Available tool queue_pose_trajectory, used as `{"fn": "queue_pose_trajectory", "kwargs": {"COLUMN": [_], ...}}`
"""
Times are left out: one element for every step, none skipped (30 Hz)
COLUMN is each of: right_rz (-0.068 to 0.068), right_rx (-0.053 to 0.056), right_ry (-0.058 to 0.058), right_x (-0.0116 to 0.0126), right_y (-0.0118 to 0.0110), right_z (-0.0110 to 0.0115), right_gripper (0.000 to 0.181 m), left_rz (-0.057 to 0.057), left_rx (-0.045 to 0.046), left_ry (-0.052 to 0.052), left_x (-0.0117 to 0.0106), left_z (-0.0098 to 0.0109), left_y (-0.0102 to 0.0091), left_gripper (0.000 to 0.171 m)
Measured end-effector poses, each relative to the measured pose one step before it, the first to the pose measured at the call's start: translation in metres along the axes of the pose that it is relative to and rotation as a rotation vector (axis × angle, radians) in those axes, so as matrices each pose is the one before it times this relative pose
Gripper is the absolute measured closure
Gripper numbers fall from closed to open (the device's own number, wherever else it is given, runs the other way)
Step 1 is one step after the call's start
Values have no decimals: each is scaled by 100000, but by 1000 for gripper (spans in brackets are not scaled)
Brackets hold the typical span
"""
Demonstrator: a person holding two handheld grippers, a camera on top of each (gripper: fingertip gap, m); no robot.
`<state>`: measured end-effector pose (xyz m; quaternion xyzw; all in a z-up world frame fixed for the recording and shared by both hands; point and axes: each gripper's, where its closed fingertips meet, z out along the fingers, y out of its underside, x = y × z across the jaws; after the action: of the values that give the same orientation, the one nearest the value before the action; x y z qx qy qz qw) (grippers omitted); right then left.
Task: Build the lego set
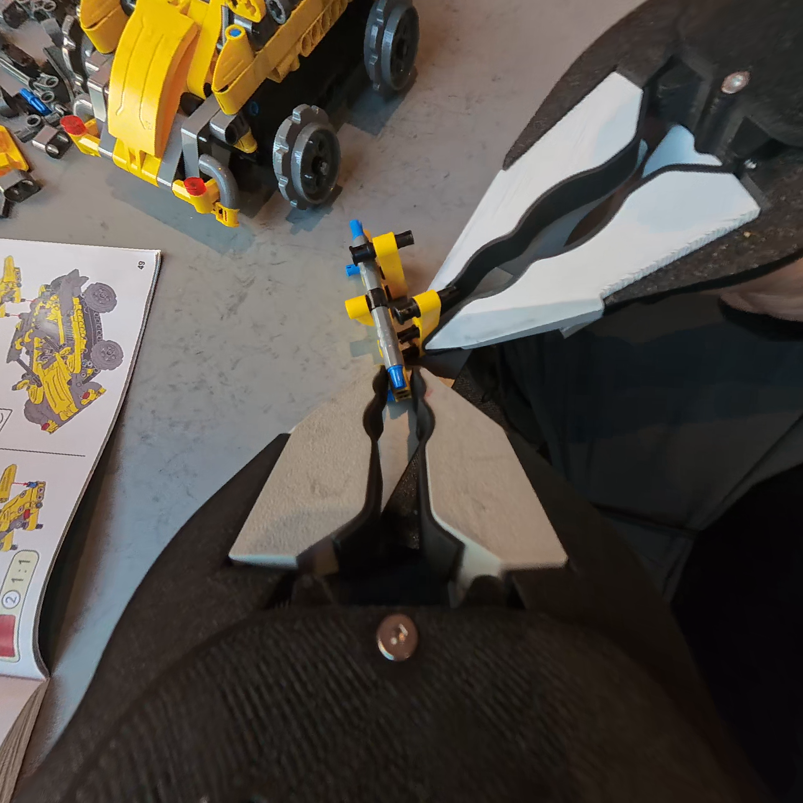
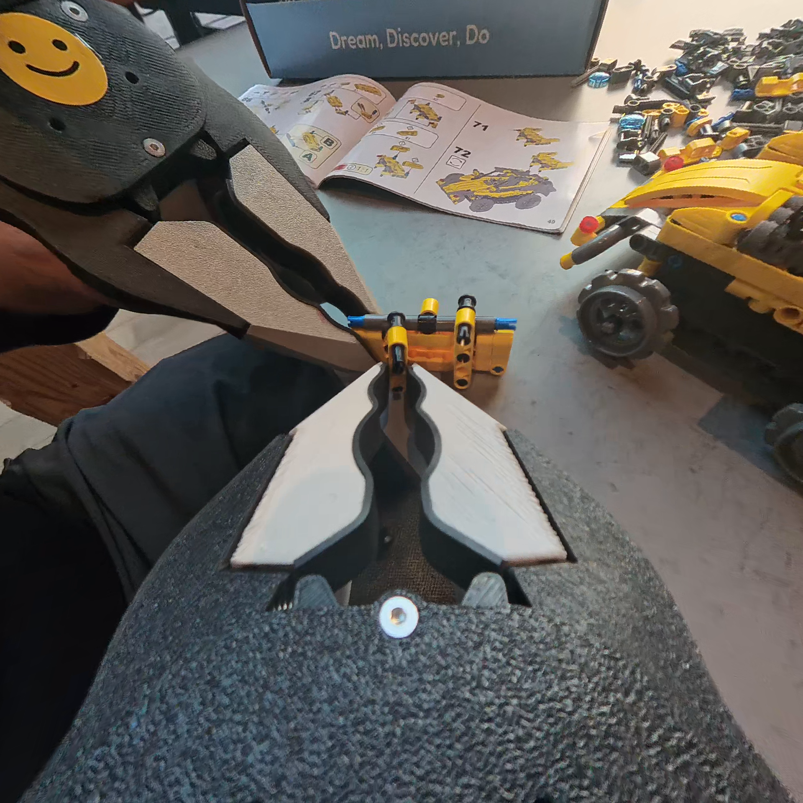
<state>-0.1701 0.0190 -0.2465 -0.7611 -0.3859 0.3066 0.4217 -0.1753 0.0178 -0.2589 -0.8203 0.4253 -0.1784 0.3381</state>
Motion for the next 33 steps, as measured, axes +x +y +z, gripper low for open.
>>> {"fn": "queue_pose_trajectory", "kwargs": {"right_rz": [-598, -777, -610, -471, 160, 806, 663, 580, 451, -3, -387, -387, 73, 196, 825, 1233, 806, 807, 1031, 1309, 1020, 1245, 1316, 845, 288, -185, -534, -305, -79, -507, -486, -109, -69], "right_rx": [1628, 1286, 713, 446, 578, 995, 916, 947, 825, 936, 577, 39, 946, 1202, 1613, 1700, 1455, 1196, 1103, 1685, 1272, 231, -25, 87, 272, 81, -22, 535, 706, 18, -136, 54, 1], "right_ry": [1272, 1166, 650, 342, 162, -287, -515, -517, 35, 290, 441, 534, 334, 264, 151, 100, 96, 101, -121, -689, -904, -833, -737, -677, -320, -34, 382, 605, -42, 292, 716, 730, 971], "right_x": [-4, -26, -52, -18, 12, -33, -29, -45, -11, -22, -9, 12, -35, -37, -46, -19, -12, -29, -50, -93, -30, 19, 21, 17, 17, -5, 14, 18, -53, 40, 91, 29, 42], "right_y": [-52, -11, -21, -40, -23, -28, 30, -24, -13, -32, 19, 54, -101, -39, -33, -25, 3, -12, -22, -88, -9, 102, 83, 39, -25, -27, -23, -85, -108, 32, 70, 1, -18], "right_z": [14, 21, 7, -14, 12, 28, 6, -52, -34, 6, 44, 73, -13, -5, -26, -50, -51, -9, -29, -49, -65, 12, 76, 62, 13, -4, 7, -8, -33, -19, -8, 0, 28], "right_gripper": [174, 174, 174, 174, 174, 174, 174, 174, 174, 175, 174, 174, 175, 175, 174, 175, 175, 175, 175, 175, 175, 175, 175, 175, 175, 175, 175, 175, 175, 175, 175, 175, 175], "left_rz": [-675, -471, -490, -350, -14, 11, -416, -738, -588, -368, -213, -250, -886, -1385, -1262, -1146, -953, -620, -610, -830, -843, -759, -613, -569, -833, -934, -817, -786, -639, -380, -516, -533, -251], "left_rx": [355, 288, 296, 374, 206, -147, -274, -104, 42, -33, -219, -265, -206, -125, 105, 375, 407, 292, 203, 380, 404, 213, 554, 854, 361, -159, -116, 192, 365, 289, 148, 223, 282], "left_ry": [-314, -317, -128, 76, 149, 352, 700, 915, 804, 510, 162, 227, 767, 1138, 1152, 997, 716, 444, 694, 1177, 1139, 695, 191, 31, 684, 1109, 961, 856, 679, 551, 410, 109, -204], "left_x": [-40, -35, -19, -14, -24, -37, -39, -8, 3, -3, -34, -22, 32, 43, 54, 76, 53, 29, 50, 53, 18, -44, -102, -104, -34, -3, -2, 22, 30, 31, 31, -4, 1], "left_z": [8, 4, -7, 4, 0, -18, -22, -10, 3, -7, -16, -27, -19, -26, -22, -6, -9, -22, -39, -60, -50, 2, 45, 29, 16, -20, -18, 7, 17, 9, -10, 2, 17], "left_y": [-5, -10, 0, -3, -2, 12, 22, -6, -1, 3, 26, 25, 6, 9, 1, -2, 2, 14, 19, -21, -29, 32, -2, -47, -39, -9, -22, -30, -25, -15, 3, -12, -4], "left_gripper": [165, 165, 165, 165, 165, 166, 166, 166, 166, 166, 167, 166, 166, 166, 167, 167, 167, 167, 167, 167, 167, 167, 168, 167, 167, 167, 167, 167, 167, 167, 167, 167, 167]}}
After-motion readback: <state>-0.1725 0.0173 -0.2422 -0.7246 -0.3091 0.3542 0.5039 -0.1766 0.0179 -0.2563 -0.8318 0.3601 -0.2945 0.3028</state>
